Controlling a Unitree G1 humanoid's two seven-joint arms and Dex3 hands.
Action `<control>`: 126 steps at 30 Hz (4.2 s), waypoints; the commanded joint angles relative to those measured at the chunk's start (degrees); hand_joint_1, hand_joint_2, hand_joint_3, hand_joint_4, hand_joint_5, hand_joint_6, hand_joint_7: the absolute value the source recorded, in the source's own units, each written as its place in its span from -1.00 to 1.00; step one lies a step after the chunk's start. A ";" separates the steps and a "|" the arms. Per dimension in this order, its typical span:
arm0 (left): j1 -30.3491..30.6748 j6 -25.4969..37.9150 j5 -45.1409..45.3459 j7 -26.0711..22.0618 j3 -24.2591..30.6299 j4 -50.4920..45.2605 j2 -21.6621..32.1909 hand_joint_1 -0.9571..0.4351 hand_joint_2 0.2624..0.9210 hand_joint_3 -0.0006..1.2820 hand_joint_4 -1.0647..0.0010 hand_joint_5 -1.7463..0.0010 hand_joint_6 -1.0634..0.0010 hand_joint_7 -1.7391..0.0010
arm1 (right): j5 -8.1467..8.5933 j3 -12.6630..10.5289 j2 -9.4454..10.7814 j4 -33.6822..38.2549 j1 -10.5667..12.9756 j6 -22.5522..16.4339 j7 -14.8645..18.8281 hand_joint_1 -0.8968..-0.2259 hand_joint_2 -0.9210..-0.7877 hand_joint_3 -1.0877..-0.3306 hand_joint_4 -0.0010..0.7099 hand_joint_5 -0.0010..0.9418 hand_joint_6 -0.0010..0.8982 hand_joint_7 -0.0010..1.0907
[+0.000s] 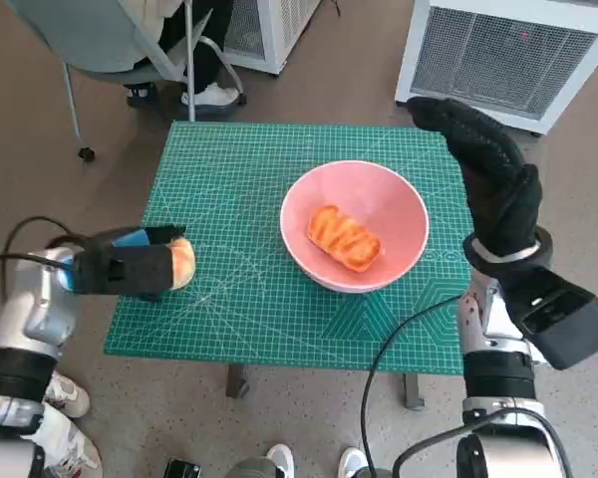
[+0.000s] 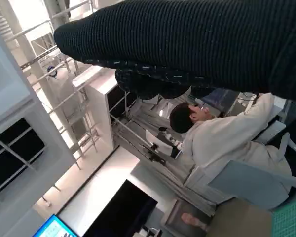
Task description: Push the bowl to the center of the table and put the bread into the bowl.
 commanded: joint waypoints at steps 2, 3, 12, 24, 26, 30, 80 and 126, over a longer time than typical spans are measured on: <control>-1.09 -1.11 1.20 3.58 -0.75 2.68 -1.62 0.14 0.70 -0.98 0.35 0.94 0.21 0.90 | -0.36 -0.11 -0.51 0.13 1.23 0.77 0.02 -0.24 -1.00 -0.15 -0.15 -0.88 -1.00 0.31; -1.01 -1.35 1.39 4.45 -0.79 3.09 -1.80 0.16 0.75 -0.98 0.13 0.90 0.08 0.87 | -0.41 -0.09 -0.49 0.12 1.26 0.76 0.00 -0.24 -1.00 -0.15 -0.15 -0.88 -1.00 0.31; 0.95 -5.85 1.75 11.45 -0.45 3.75 -1.40 0.39 0.98 -0.85 -0.17 -0.41 -0.16 -0.18 | -0.20 -0.02 -0.51 -0.22 1.50 1.08 0.27 -0.25 -1.00 -0.15 -0.15 -0.88 -1.00 0.31; 0.34 -6.50 -2.03 10.84 4.03 -3.70 0.02 0.37 0.95 -0.86 -0.31 -0.41 -0.22 -0.24 | 0.43 -0.08 -0.59 -0.44 1.86 1.41 1.02 -0.27 -1.00 -0.15 -0.15 -0.88 -1.00 0.30; -0.22 -5.86 -3.76 10.64 6.18 -7.16 -0.09 0.37 0.95 -0.88 -0.35 -0.35 -0.20 -0.29 | 0.46 -0.09 -0.57 -0.26 1.82 1.42 1.14 -0.27 -1.00 -0.14 -0.15 -0.88 -1.00 0.29; -0.88 -4.69 -5.97 10.81 8.86 -12.02 -0.91 0.37 0.98 -0.91 -0.39 -0.28 -0.19 -0.34 | 0.52 -0.19 -0.60 -0.11 1.72 1.52 1.34 -0.27 -1.00 -0.14 -0.15 -0.88 -1.00 0.28; -25.18 -5.42 5.39 8.15 -8.10 -1.71 -28.07 -0.13 0.63 -0.89 0.98 0.93 0.99 0.54 | 0.00 -0.45 -2.12 -4.24 3.00 5.09 0.98 -0.33 -1.00 -0.14 -0.16 -0.87 -1.00 0.24; -2.00 -31.46 -20.48 37.42 19.14 -18.13 -33.46 -0.57 1.00 -0.04 0.63 0.95 0.79 0.54 | -6.90 0.44 -0.28 -8.97 -3.22 7.88 -11.29 -0.17 -1.00 -0.18 -0.15 -0.89 -1.00 0.29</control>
